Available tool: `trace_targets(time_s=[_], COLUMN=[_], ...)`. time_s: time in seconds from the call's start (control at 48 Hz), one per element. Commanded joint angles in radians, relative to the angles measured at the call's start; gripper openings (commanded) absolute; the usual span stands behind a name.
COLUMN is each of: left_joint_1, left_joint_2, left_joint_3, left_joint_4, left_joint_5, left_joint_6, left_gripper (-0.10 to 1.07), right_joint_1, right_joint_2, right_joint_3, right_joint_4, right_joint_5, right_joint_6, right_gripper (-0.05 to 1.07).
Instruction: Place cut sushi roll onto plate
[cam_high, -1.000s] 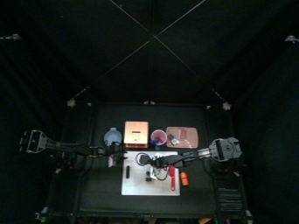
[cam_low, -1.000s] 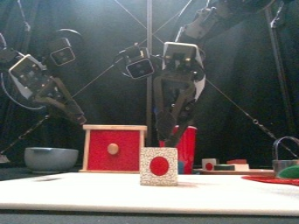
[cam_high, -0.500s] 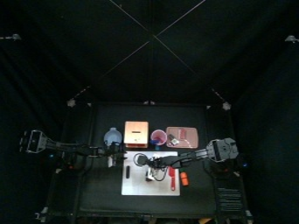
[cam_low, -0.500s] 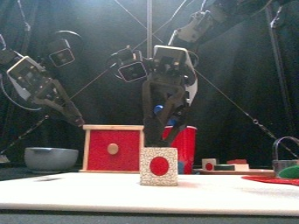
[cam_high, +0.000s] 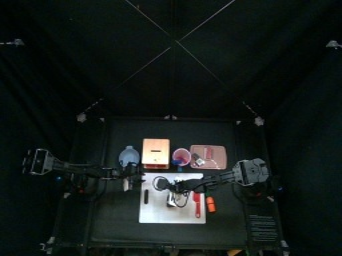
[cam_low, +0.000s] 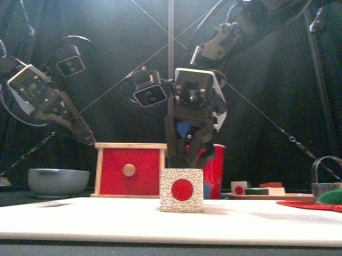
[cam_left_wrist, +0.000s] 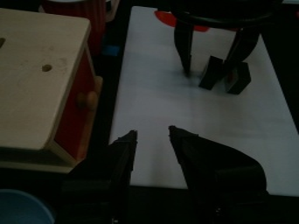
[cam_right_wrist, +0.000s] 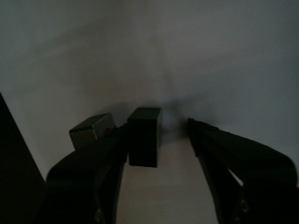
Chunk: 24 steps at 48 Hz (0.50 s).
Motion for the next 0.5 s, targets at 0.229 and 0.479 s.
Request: trace_targets(time_s=[0.229,0.479], left_joint_1=[-0.002,0.003], left_joint_2=[-0.003,-0.002], left_joint_3=[-0.009,-0.009], left_joint_4=[0.0,0.0], left_joint_5=[0.006,0.006], left_joint_6=[-0.002,0.0], left_gripper=[0.77,0.77], right_joint_1=[-0.038,-0.169], right_joint_2=[-0.216,-0.491], right_joint_3=[0.138,0.41], right_joint_4=[-0.005,0.025], right_joint_5=[0.032,0.041], right_joint_6=[0.003,0.002], right_gripper=[0.74,0.73])
